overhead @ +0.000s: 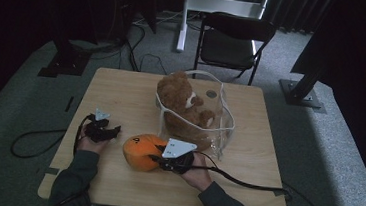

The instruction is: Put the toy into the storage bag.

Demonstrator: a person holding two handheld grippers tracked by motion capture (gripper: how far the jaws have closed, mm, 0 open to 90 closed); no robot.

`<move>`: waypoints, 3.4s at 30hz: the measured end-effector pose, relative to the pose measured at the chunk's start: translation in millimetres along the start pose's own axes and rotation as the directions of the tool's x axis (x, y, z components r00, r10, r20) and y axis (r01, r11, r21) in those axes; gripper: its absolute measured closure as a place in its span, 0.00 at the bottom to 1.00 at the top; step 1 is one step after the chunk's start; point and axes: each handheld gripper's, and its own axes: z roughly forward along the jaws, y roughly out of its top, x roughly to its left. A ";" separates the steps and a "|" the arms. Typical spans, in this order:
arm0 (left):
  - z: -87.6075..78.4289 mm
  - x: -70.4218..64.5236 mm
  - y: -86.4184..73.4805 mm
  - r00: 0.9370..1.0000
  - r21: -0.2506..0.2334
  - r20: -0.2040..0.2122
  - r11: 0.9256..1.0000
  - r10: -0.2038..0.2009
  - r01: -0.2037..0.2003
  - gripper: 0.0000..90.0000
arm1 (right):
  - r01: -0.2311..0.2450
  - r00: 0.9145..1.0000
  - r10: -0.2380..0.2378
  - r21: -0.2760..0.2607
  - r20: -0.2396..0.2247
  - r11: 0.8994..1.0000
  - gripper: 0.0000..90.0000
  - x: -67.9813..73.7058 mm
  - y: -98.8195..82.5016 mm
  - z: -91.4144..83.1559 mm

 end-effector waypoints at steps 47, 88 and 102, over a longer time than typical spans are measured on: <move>0.1 0.1 0.0 1.000 0.000 0.000 1.000 0.001 -0.001 0.45 | -0.030 1.000 0.030 -0.088 -0.003 0.996 0.75 -11.6 22.8 -44.7; 0.1 0.1 0.0 1.000 0.000 0.001 1.000 0.001 -0.001 0.45 | -0.084 0.995 0.077 -0.143 -0.057 0.986 0.75 -26.6 50.1 -68.0; 0.1 0.2 0.1 1.000 0.000 0.001 1.000 0.001 -0.001 0.45 | -0.074 0.997 0.068 -0.149 -0.045 0.986 0.76 -28.8 60.1 -72.8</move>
